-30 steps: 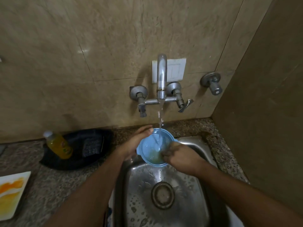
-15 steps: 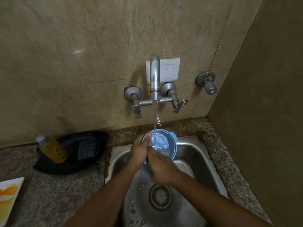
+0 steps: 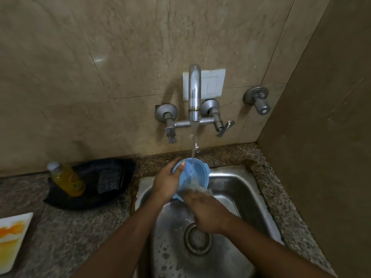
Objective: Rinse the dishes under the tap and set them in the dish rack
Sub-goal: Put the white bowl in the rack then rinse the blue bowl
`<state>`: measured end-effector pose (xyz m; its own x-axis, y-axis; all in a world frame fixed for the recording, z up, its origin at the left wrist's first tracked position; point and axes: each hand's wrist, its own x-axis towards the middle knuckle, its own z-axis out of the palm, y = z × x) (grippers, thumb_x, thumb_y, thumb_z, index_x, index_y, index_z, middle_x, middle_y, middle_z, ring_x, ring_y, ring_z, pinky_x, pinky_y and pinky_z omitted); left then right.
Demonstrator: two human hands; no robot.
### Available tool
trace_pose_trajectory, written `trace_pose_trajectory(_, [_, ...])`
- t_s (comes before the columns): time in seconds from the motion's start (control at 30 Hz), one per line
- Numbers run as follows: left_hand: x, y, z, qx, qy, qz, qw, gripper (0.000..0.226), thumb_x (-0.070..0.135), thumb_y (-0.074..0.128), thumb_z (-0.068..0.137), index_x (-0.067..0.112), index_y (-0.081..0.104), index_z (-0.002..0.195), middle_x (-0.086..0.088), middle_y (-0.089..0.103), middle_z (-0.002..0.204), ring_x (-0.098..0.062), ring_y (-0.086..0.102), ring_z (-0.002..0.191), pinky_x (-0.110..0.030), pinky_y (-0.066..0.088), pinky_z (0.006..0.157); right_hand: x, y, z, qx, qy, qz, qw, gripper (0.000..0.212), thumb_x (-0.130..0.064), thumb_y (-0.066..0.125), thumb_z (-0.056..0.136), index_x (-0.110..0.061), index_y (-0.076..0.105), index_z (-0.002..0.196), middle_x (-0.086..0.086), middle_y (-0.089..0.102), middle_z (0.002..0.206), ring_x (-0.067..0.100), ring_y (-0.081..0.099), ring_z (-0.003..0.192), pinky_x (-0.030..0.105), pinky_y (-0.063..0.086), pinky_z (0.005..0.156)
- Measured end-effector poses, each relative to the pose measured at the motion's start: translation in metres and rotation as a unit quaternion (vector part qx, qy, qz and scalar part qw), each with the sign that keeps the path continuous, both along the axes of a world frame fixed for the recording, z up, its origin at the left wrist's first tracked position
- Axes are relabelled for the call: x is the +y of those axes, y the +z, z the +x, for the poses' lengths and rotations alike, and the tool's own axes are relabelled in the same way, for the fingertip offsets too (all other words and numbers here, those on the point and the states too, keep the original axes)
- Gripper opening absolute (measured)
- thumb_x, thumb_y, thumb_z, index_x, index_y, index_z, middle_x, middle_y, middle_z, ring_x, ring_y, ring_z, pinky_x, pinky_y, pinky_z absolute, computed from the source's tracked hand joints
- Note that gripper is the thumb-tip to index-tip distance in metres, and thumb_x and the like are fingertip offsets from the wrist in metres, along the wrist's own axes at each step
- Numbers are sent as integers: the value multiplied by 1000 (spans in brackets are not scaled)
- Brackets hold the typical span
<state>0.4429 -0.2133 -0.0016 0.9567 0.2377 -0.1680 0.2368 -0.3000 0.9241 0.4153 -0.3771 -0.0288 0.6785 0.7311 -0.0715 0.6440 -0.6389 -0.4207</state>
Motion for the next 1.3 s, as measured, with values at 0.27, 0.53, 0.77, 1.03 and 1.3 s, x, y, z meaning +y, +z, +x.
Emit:
trace_pose_trajectory(0.27, [16,4,-36,-72,-123,502,853,62,62,37,94,35,30,150,-11,42,115,-28,54,95,-32,46,75,-48,-4,-8,-108,-210,42,971,31,-16,58,63,-29,75,85,-9,74,89,16,67,86,34,47,87])
trace_pose_trajectory(0.53, [18,0,-53,-214,-141,600,758,68,58,39,84,29,41,145,-11,46,97,-28,52,81,-37,49,66,-41,-11,-13,-87,-217,-23,972,23,-25,54,68,-30,72,82,-8,72,81,16,66,80,36,47,86])
trace_pose_trajectory(0.77, [16,2,-31,11,-5,150,989,43,54,47,95,32,58,131,-3,62,127,-22,59,115,-27,43,97,-23,10,-24,-87,-202,86,972,27,-23,59,73,-22,70,98,-1,70,91,17,64,82,28,50,72])
trace_pose_trajectory(1.03, [-16,-5,-12,-32,-8,-64,997,21,38,56,96,34,68,114,4,71,112,-14,66,105,-39,51,98,31,25,-12,23,-112,26,993,68,-29,63,69,-10,46,131,13,50,120,30,49,109,38,47,87])
trace_pose_trajectory(1.3, [-7,-1,-2,-69,40,-147,986,19,30,53,99,25,71,101,7,74,92,-5,68,84,-16,51,72,-12,18,13,-260,-17,-94,961,35,-15,52,69,-13,68,100,7,68,93,25,65,88,34,50,91])
